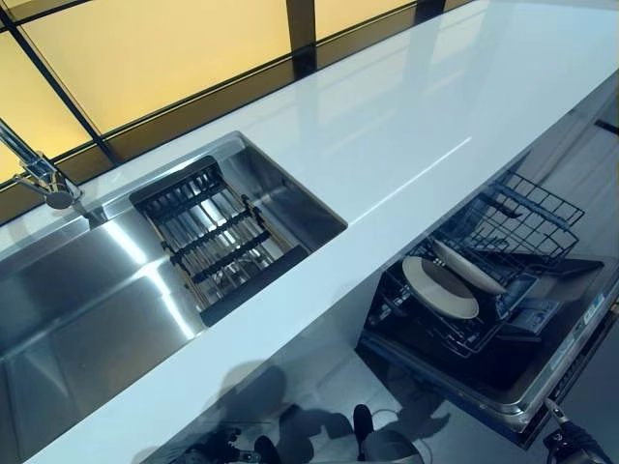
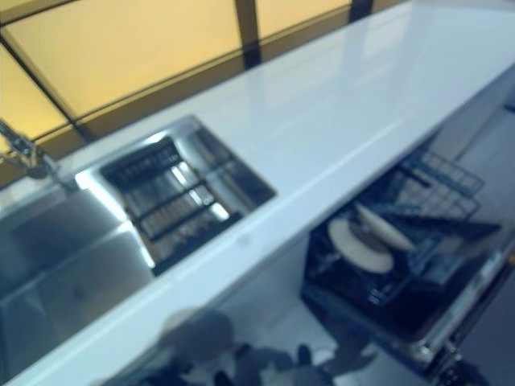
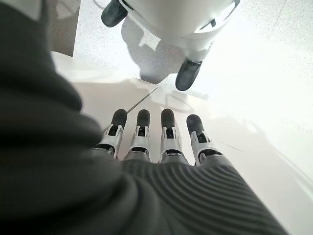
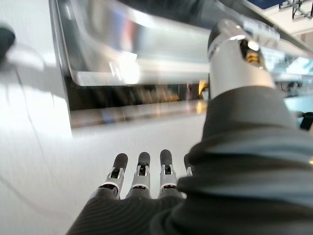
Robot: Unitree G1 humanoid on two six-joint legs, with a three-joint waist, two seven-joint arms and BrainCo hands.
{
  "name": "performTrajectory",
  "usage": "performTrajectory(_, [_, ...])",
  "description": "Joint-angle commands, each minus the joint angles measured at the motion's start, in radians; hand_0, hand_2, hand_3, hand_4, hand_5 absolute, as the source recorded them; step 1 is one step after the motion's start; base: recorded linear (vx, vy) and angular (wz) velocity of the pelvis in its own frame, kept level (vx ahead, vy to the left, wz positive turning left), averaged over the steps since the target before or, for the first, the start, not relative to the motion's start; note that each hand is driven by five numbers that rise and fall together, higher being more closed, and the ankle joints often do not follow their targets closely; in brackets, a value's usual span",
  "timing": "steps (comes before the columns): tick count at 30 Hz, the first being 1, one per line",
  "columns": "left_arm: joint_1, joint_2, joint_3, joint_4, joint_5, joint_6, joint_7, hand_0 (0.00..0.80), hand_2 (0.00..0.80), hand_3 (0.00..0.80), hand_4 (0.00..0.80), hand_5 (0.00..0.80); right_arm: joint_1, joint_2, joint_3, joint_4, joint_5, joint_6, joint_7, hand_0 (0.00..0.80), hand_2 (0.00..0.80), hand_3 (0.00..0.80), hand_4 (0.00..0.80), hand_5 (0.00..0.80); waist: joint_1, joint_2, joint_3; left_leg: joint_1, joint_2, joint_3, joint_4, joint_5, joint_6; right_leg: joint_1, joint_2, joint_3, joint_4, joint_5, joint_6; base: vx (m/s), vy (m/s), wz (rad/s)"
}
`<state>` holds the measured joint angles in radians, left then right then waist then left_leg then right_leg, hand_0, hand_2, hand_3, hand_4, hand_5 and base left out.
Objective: Take plates into dishwasher
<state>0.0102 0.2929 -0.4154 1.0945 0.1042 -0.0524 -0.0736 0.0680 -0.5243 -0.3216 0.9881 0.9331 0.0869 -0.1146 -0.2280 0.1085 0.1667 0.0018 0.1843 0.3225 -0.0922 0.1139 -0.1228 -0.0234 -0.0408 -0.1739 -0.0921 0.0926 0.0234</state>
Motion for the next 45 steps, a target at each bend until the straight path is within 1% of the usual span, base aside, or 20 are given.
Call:
performTrajectory(1, [-0.192,0.058,0.018,-0.009,-0.012,-0.013,0.023,0.000,0.000,0.000,0.000,0.000,-0.095,0.019,-0.005,0.016,0.046,-0.063,0.081,0.000,0.000,0.000,0.000,0.000,0.019,-0.027,0.035,0.063,-0.054,0.035,0.013,-0.082,0.006,-0.012,-0.017,0.015,0.029,-0.081,0.040,0.000,0.000,0.00])
performTrajectory(4, [-0.195,0.050,0.017,-0.007,-0.015,-0.009,0.023,0.000,0.000,0.000,0.000,0.000,-0.110,0.035,0.026,0.006,0.048,-0.068,0.150,0.000,0.000,0.000,0.000,0.000,0.022,-0.021,0.032,0.059,-0.057,0.031,0.013,-0.080,0.006,-0.011,-0.018,0.013,0.026,-0.082,0.038,0.000,0.000,0.00])
performTrajectory(6, [-0.193,0.044,0.016,0.000,-0.011,-0.013,0.022,0.000,0.000,0.000,0.000,0.000,-0.120,0.050,0.054,-0.002,0.039,-0.071,0.222,0.000,0.000,0.000,0.000,0.000,0.026,-0.019,0.030,0.057,-0.058,0.029,0.013,-0.078,0.005,-0.011,-0.018,0.010,0.024,-0.082,0.037,0.000,0.000,0.00])
performTrajectory(8, [-0.193,0.042,0.018,0.004,-0.010,-0.014,0.022,0.000,0.000,0.000,0.000,0.000,-0.122,0.056,0.065,-0.007,0.033,-0.071,0.261,0.000,0.000,0.000,0.000,0.000,0.027,-0.020,0.029,0.056,-0.058,0.028,0.013,-0.076,0.005,-0.012,-0.018,0.009,0.024,-0.081,0.037,0.000,0.000,0.00])
performTrajectory(9, [-0.191,0.040,0.023,0.007,-0.006,-0.018,0.022,0.000,0.000,0.000,0.000,0.000,-0.125,0.063,0.080,-0.024,0.032,-0.070,0.301,0.000,0.000,0.000,0.000,0.000,0.028,-0.022,0.029,0.055,-0.057,0.027,0.012,-0.075,0.005,-0.012,-0.017,0.008,0.023,-0.081,0.036,0.000,0.000,0.00])
performTrajectory(14, [-0.188,0.036,0.032,0.012,0.010,-0.020,0.022,0.000,0.000,0.000,0.000,0.000,-0.134,0.075,0.114,-0.080,0.007,-0.077,0.396,0.000,0.000,0.000,0.000,0.000,0.033,-0.031,0.028,0.052,-0.055,0.025,0.014,-0.072,0.004,-0.009,-0.017,0.002,0.022,-0.081,0.034,0.000,0.000,0.00])
performTrajectory(16, [-0.188,0.036,0.035,0.016,0.011,-0.022,0.022,0.000,0.000,0.000,0.000,0.000,-0.136,0.079,0.134,-0.112,-0.003,-0.081,0.436,0.000,0.000,0.000,0.000,0.000,0.034,-0.035,0.029,0.052,-0.053,0.025,0.014,-0.071,0.004,-0.009,-0.016,0.000,0.022,-0.081,0.033,0.000,0.000,0.00])
performTrajectory(21, [-0.185,0.035,0.057,0.039,0.024,-0.029,0.026,0.000,0.000,0.000,0.000,0.000,-0.126,0.098,0.211,-0.278,-0.024,-0.076,0.538,0.000,0.000,0.000,0.000,0.000,0.032,-0.055,0.028,0.050,-0.049,0.028,0.017,-0.069,0.005,-0.006,-0.013,-0.001,0.020,-0.081,0.033,0.009,-0.020,-0.07])
performTrajectory(27, [-0.182,0.038,0.077,0.074,0.037,-0.047,0.031,0.000,0.000,0.000,0.000,0.000,-0.117,0.103,0.272,-0.421,-0.051,-0.067,0.600,0.000,0.000,0.000,0.000,0.000,0.032,-0.079,0.023,0.052,-0.041,0.034,0.019,-0.070,0.005,-0.004,-0.009,-0.001,0.019,-0.082,0.035,0.010,-0.024,-0.15])
performTrajectory(33, [-0.162,0.041,0.085,0.069,0.050,-0.050,0.037,0.000,0.000,0.000,0.000,0.000,-0.124,0.100,0.309,-0.513,-0.081,-0.046,0.617,0.000,0.000,0.000,0.000,0.000,0.043,-0.092,0.021,0.055,-0.039,0.032,0.021,-0.069,0.005,0.006,-0.009,-0.007,0.016,-0.083,0.036,0.010,-0.018,-0.16])
performTrajectory(40, [-0.138,0.048,0.083,0.020,0.051,-0.030,0.025,0.000,0.000,0.000,0.000,0.000,-0.133,0.098,0.345,-0.566,-0.140,-0.013,0.613,0.000,0.000,0.000,0.000,0.000,0.059,-0.090,0.020,0.057,-0.041,0.024,0.022,-0.066,0.006,0.019,-0.013,-0.014,0.015,-0.084,0.037,0.007,0.003,-0.05])
performTrajectory(43, [-0.129,0.057,0.083,-0.002,0.051,-0.024,0.013,0.000,0.000,0.000,0.000,0.000,-0.134,0.089,0.352,-0.579,-0.158,0.000,0.638,0.000,0.000,0.000,0.000,0.000,0.064,-0.087,0.021,0.057,-0.042,0.019,0.024,-0.065,0.007,0.022,-0.015,-0.017,0.015,-0.085,0.037,0.005,0.021,0.05])
performTrajectory(45, [-0.125,0.060,0.084,-0.013,0.051,-0.021,0.008,0.000,0.000,0.000,0.000,0.000,-0.134,0.083,0.364,-0.588,-0.190,0.011,0.678,0.000,0.000,0.000,0.000,0.000,0.067,-0.087,0.021,0.055,-0.043,0.016,0.025,-0.064,0.006,0.023,-0.016,-0.018,0.015,-0.085,0.037,0.001,0.016,0.06])
